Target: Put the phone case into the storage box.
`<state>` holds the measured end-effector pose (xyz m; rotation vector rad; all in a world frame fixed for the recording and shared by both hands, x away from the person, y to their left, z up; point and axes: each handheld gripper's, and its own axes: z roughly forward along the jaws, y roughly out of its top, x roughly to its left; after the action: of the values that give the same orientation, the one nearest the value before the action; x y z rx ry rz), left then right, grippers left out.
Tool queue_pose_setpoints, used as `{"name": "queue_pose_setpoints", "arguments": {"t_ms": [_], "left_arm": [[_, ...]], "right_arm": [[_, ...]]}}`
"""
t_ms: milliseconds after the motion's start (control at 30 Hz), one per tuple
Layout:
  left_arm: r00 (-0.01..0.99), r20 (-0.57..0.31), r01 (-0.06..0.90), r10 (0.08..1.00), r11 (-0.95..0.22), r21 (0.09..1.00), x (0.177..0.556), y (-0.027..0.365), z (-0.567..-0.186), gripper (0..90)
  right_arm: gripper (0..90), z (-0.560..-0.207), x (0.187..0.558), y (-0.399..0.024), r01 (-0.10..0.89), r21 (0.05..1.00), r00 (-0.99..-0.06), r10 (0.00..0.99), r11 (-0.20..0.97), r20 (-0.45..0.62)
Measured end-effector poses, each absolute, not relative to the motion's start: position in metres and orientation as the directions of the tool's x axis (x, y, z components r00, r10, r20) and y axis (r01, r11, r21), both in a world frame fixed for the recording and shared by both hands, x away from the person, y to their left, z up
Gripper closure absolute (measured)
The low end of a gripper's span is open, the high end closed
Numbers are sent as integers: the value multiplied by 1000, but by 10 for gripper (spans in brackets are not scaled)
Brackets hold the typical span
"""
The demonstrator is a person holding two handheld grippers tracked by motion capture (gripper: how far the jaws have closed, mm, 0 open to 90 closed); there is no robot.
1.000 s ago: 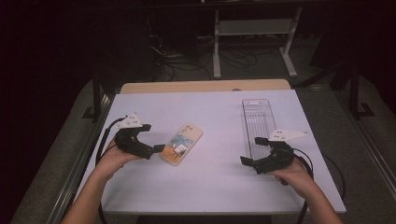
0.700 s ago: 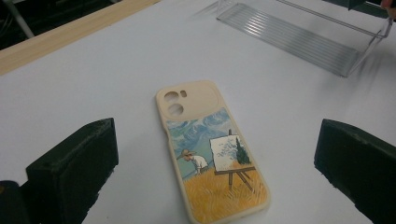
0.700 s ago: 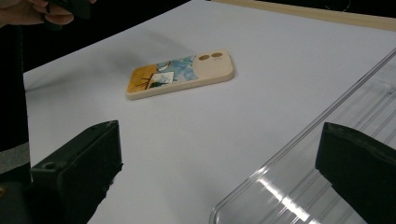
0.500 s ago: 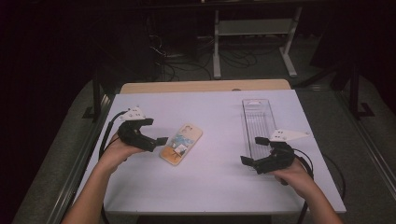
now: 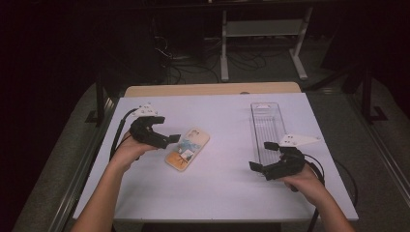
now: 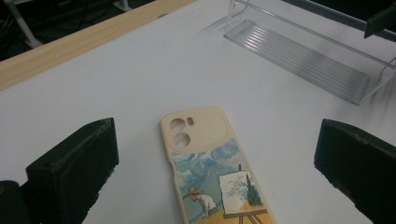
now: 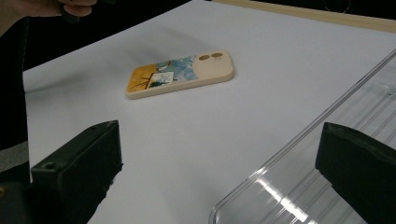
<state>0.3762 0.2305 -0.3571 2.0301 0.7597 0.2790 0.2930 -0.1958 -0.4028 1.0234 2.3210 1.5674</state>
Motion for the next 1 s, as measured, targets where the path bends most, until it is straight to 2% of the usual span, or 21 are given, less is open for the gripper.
{"name": "queue_pose_setpoints", "arguments": {"t_ms": [567,800,1000], "left_arm": [[713,-76,454,697,-377,807,378,219,-369,0],[707,-51,450,705,-394,802,378,211,-372,0],[698,-68,461,713,-375,804,377,204,-375,0]], "right_arm": [[2,-403,293,-196,446,867,-755,614,222,231],[2,-403,294,-196,444,868,-757,612,222,231],[2,-403,294,-196,444,868,-757,611,223,230]]}}
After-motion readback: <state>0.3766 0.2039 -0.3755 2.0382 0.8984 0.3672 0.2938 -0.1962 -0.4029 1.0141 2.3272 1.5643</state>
